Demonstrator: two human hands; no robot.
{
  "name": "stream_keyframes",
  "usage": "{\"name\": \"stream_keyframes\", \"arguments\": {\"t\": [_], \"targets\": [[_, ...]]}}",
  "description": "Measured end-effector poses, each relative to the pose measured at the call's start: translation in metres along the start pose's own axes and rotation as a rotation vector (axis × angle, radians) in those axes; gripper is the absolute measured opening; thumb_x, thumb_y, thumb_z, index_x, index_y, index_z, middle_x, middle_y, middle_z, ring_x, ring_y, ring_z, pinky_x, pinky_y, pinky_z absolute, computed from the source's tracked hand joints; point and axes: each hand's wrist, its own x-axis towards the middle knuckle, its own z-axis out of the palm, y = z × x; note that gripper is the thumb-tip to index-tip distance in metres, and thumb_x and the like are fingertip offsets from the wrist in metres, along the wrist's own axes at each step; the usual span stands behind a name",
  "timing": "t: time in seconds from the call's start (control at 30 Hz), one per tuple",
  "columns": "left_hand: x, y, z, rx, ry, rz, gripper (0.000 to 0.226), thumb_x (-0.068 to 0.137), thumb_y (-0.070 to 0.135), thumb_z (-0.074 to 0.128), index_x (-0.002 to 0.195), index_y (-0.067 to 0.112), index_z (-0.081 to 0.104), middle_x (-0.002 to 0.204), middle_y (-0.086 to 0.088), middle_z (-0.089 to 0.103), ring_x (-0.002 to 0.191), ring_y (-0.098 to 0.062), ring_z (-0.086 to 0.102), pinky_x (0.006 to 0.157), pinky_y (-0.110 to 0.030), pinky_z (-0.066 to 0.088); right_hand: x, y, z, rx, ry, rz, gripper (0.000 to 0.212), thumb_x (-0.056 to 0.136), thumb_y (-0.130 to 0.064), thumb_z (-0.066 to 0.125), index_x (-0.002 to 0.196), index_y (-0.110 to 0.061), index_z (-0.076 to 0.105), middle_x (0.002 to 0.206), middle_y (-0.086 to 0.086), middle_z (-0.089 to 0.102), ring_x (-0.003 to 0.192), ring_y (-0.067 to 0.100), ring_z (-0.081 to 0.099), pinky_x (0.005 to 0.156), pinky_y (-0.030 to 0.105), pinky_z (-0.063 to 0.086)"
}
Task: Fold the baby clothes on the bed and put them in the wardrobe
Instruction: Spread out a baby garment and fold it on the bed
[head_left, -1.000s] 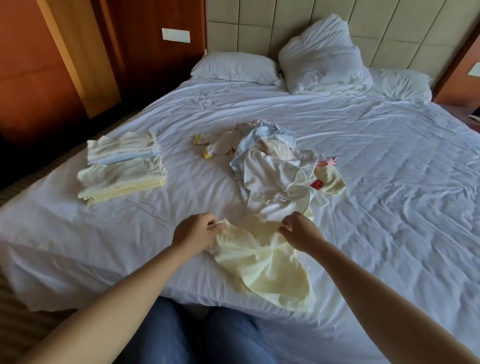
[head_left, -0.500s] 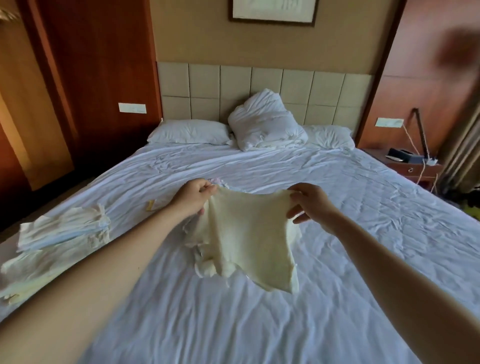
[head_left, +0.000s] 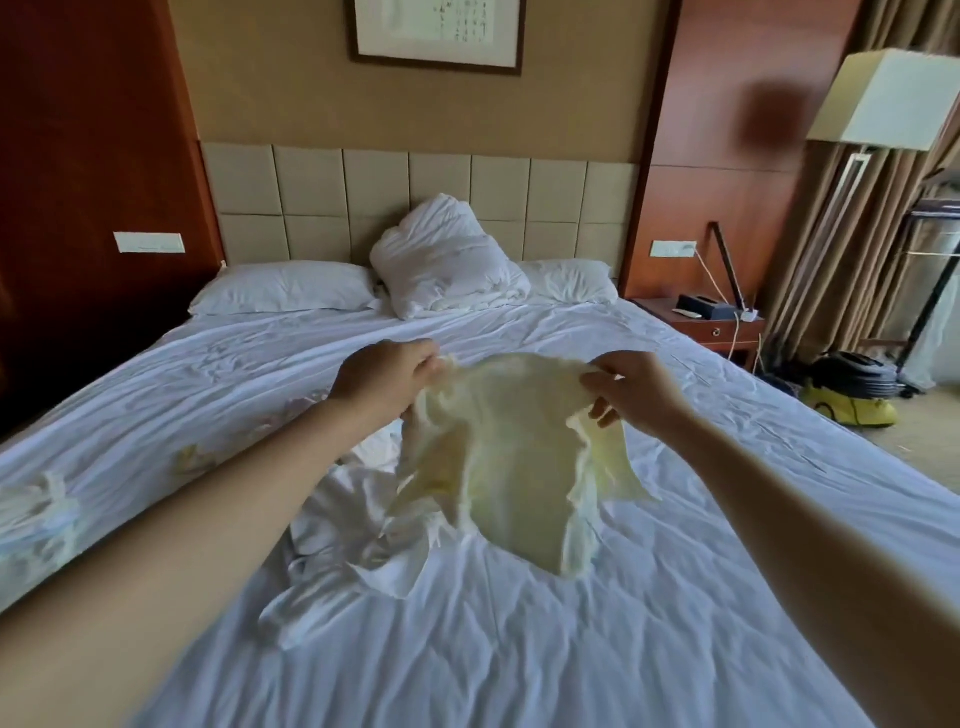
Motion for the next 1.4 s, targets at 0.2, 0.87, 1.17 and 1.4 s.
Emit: {"name": "stream_keyframes", "arguments": {"t": [0.2, 0.87, 1.17, 1.4], "targets": [[0.003, 0.003, 0.013, 0.014, -0.079, -0.005, 0.034, 0.098, 0.051, 0.046, 0.078, 0.024, 0.053, 0.060, 0.005, 0.056, 0.050, -0.010, 0.056, 0.055, -0.028, 0.031, -0.004, 0.013, -0.006, 0.011, 0.001, 0.007, 0.012, 0.094, -0.006, 0.054, 0.088, -0.009, 0.064, 0.065, 0.012, 0.060, 0.048, 0.023, 0.064, 0.041, 0.032, 0.053], [-0.028, -0.018, -0.004, 0.180, 0.160, 0.313, 0.036, 0.093, 0.044, 0.061, 0.073, 0.013, 0.065, 0.061, -0.011, 0.063, 0.060, -0.033, 0.061, 0.054, -0.030, 0.034, -0.027, 0.009, 0.004, -0.201, 0.221, -0.106, 0.013, 0.094, -0.012, 0.051, 0.090, -0.016, 0.063, 0.062, 0.003, 0.060, 0.043, 0.020, 0.060, 0.039, 0.028, 0.048], [-0.035, -0.012, -0.017, -0.015, -0.020, 0.050, 0.032, 0.094, 0.046, 0.057, 0.073, 0.023, 0.060, 0.060, 0.008, 0.054, 0.062, -0.015, 0.051, 0.053, -0.028, 0.030, -0.028, 0.009, 0.004, -0.161, 0.122, -0.056, 0.020, 0.092, -0.012, 0.054, 0.078, -0.023, 0.062, 0.057, 0.014, 0.064, 0.048, 0.032, 0.064, 0.047, 0.042, 0.056], [-0.038, -0.012, -0.008, -0.435, -0.346, -0.185, 0.024, 0.097, 0.036, 0.058, 0.091, 0.013, 0.064, 0.063, -0.010, 0.066, 0.057, -0.026, 0.068, 0.047, -0.025, 0.044, -0.044, 0.016, -0.004, 0.014, -0.079, 0.100, 0.009, 0.098, -0.011, 0.052, 0.098, -0.009, 0.060, 0.077, 0.014, 0.062, 0.059, 0.029, 0.070, 0.054, 0.042, 0.060]]}}
